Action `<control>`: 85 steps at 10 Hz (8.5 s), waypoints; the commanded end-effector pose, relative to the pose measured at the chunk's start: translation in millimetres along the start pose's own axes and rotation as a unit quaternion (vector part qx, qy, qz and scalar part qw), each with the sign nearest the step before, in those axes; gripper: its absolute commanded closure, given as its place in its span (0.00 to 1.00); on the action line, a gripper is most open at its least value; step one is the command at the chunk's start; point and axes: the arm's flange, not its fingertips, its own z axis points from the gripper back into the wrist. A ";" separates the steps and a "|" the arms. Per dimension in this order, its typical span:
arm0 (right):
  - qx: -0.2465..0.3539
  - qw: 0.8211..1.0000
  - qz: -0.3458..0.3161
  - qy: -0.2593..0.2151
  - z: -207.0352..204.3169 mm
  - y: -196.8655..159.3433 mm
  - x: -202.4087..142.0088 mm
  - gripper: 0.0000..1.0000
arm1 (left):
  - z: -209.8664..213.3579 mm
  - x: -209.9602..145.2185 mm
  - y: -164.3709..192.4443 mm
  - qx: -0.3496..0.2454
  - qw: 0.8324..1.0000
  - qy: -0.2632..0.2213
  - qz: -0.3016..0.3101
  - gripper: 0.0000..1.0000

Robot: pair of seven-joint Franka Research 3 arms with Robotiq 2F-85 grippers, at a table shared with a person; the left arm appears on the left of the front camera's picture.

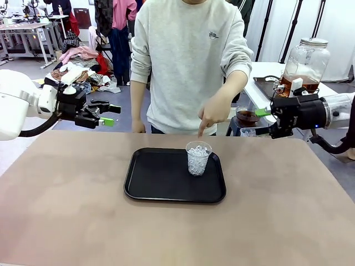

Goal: Pour the drink into the iced cup.
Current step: Pick up the iced cup indicated by the human and present it to them.

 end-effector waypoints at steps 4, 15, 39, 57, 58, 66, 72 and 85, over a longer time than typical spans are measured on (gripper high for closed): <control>-0.016 0.990 0.124 0.061 10.5 -11.9 6.0 0.00 | 0.7 1.4 0.1 0.003 1.000 0.000 -0.001 0.00; -0.016 0.929 0.370 -0.002 -46.3 -55.2 4.1 0.00 | 0.7 1.4 0.1 0.003 1.000 0.000 -0.001 0.00; -0.011 0.825 0.564 -0.034 -143.4 -166.9 -2.4 0.00 | 0.7 1.4 0.1 0.003 1.000 0.000 -0.001 0.00; 0.042 0.848 0.528 -0.028 -160.2 -171.6 -3.5 0.00 | 0.7 1.4 0.1 0.003 1.000 0.000 -0.001 0.00; 0.042 0.848 0.528 -0.028 -161.7 -172.4 -3.0 0.00 | 0.7 1.4 0.1 0.003 1.000 0.000 -0.001 0.00; 0.056 0.852 0.521 -0.010 -178.7 -167.9 1.1 0.00 | 0.7 1.4 0.1 0.003 1.000 0.000 -0.001 0.00; 0.075 0.858 0.508 -0.002 -193.1 -164.3 5.0 0.00 | 0.7 1.4 0.1 0.003 1.000 0.000 -0.001 0.00; 0.060 0.869 0.490 -0.041 -230.5 -162.1 6.2 0.00 | 0.7 1.4 0.1 0.003 1.000 0.000 -0.001 0.00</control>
